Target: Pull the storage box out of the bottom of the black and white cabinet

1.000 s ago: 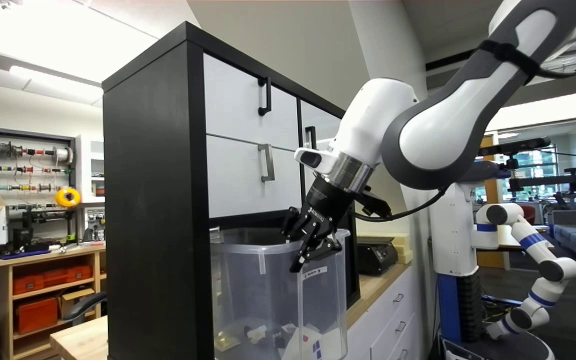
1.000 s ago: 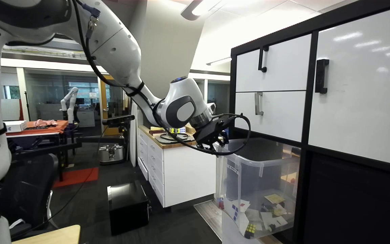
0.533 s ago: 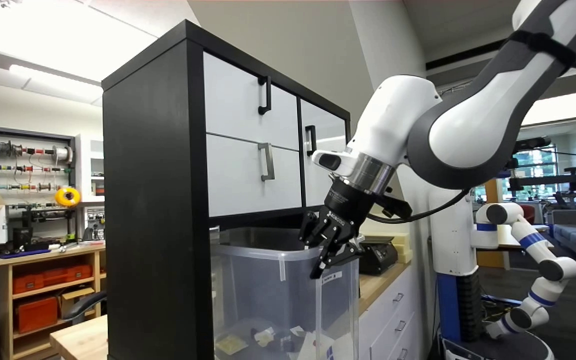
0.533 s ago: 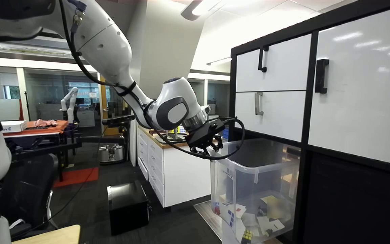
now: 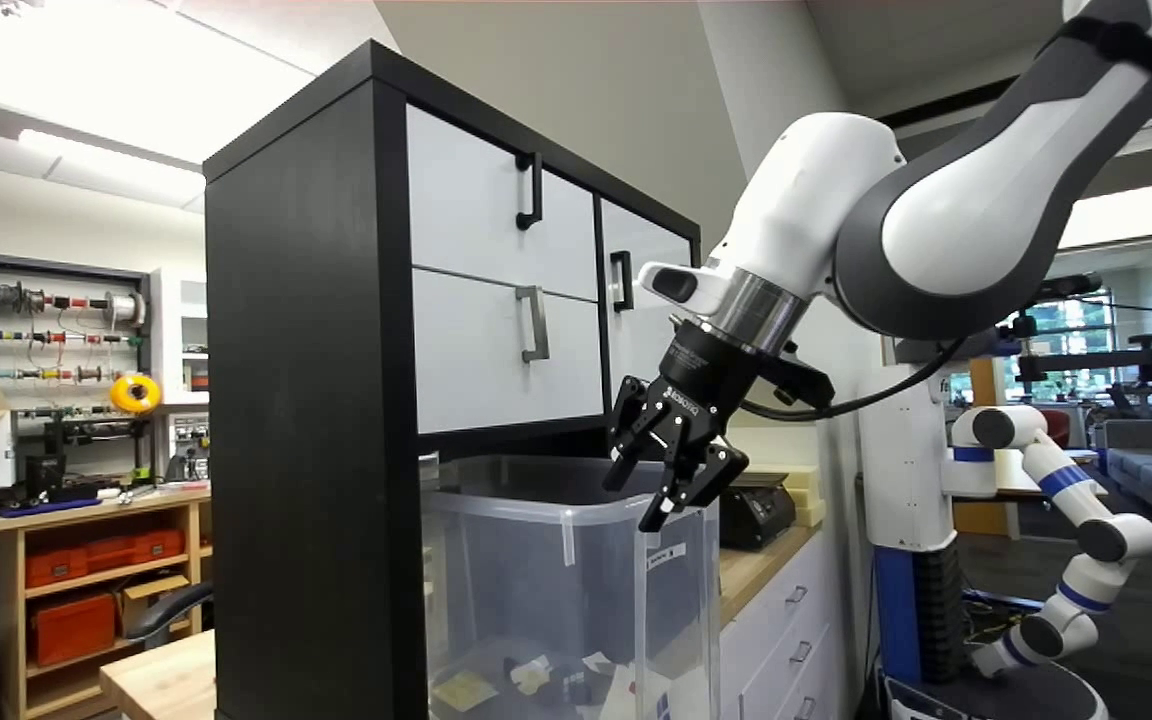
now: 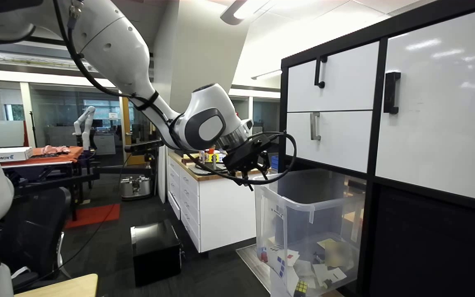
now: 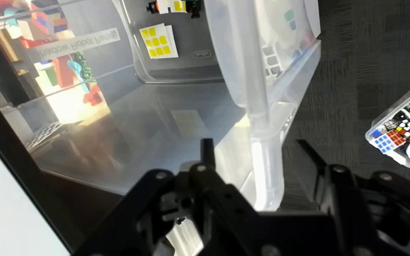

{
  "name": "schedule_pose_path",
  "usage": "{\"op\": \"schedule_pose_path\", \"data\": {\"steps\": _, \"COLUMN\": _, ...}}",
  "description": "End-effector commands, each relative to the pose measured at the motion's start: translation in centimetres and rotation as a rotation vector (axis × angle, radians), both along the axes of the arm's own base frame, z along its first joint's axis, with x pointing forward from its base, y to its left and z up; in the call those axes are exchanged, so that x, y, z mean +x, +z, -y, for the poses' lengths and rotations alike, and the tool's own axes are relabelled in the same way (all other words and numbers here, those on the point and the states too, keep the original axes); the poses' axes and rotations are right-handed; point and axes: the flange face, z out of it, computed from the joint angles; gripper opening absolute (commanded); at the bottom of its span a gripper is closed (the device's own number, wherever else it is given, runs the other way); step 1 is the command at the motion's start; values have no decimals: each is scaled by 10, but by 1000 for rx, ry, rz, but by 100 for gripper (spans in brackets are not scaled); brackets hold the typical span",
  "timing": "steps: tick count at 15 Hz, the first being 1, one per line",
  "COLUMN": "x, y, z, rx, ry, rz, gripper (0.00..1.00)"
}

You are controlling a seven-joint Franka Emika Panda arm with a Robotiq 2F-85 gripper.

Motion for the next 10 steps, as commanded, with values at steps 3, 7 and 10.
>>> {"op": "schedule_pose_path", "data": {"steps": 3, "x": -16, "y": 28, "z": 2, "rx": 7, "ry": -64, "rz": -33, "gripper": 99}}
{"op": "schedule_pose_path", "data": {"steps": 7, "x": -20, "y": 50, "z": -1, "rx": 40, "ry": -173, "rz": -117, "gripper": 100}}
{"op": "schedule_pose_path", "data": {"steps": 10, "x": -19, "y": 74, "z": -2, "rx": 63, "ry": -281, "rz": -150, "gripper": 100}}
